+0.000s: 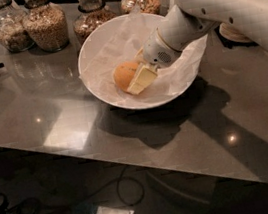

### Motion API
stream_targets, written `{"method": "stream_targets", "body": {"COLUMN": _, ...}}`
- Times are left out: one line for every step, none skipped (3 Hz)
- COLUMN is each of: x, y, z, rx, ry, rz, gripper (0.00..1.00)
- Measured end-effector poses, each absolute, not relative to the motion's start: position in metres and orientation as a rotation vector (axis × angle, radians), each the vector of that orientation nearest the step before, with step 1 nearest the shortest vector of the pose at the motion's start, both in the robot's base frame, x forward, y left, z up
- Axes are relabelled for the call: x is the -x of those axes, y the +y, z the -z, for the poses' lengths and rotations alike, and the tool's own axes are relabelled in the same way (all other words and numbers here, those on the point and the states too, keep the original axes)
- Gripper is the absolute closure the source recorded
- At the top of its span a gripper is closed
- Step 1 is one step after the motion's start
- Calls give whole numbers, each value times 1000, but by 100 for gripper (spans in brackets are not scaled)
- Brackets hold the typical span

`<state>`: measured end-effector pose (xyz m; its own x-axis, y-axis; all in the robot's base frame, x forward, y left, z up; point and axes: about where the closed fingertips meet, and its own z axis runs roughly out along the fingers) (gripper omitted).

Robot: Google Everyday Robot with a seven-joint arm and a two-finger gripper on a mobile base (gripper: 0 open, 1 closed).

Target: Pick orange from white bowl

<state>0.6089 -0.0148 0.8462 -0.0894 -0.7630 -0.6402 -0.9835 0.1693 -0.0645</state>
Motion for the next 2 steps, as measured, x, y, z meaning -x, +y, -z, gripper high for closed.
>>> {"method": "stream_targets", "body": {"x": -604, "y": -14, "z": -871, "rx": 1620, "ry": 1791, "rz": -543, "gripper": 100}}
{"method": "stream_targets", "body": {"x": -577, "y": -18, "z": -914, "rx": 1571, "ry": 1598, "rz": -573, "gripper": 100}}
